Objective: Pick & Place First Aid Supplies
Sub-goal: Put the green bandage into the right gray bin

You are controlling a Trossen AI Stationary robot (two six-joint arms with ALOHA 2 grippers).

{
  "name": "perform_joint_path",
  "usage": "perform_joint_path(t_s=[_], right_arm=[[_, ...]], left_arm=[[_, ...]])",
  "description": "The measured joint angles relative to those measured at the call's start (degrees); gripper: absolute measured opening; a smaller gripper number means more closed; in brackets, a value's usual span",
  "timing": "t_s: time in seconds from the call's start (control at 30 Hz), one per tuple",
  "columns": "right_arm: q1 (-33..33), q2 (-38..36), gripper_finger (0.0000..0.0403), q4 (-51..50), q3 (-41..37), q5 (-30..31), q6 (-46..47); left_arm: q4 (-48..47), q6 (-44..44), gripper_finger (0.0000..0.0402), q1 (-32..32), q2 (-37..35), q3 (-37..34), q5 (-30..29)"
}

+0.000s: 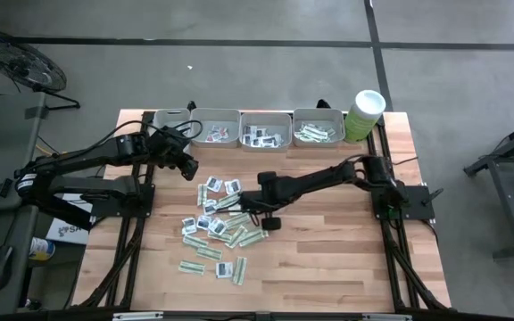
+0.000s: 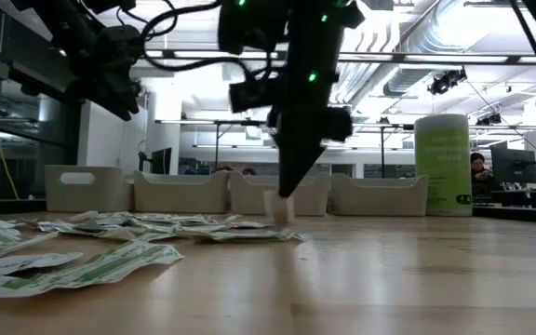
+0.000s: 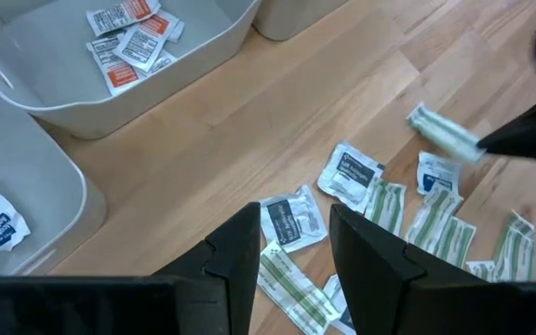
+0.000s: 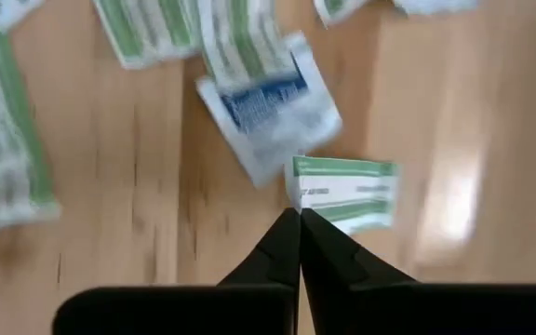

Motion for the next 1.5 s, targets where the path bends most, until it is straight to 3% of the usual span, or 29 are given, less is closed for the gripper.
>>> perform_joint_path(t_s=[0.57,1.03,1.23,1.5], right_arm=[[-4.03,-12.63,0.0000,-14.22,0.04,4.52,5.35],[-18.83,-22.78,0.0000,-17.34,0.07,4.64,14.35],[-26.23,-23.64,0.0000,-17.66,0.07,5.52,20.75],[-34.58,-23.24,0.0000,-17.66,0.07,6.21,21.40]], left_arm=[[0.09,-0.17,0.0131,0.02,0.02,0.00,-0.04],[1.46,-0.59,0.0131,0.02,0.02,0.00,-0.22],[1.46,-1.46,0.0131,0.02,0.02,0.00,-0.22],[1.24,-3.17,0.0131,0.02,0.04,0.00,-1.01]])
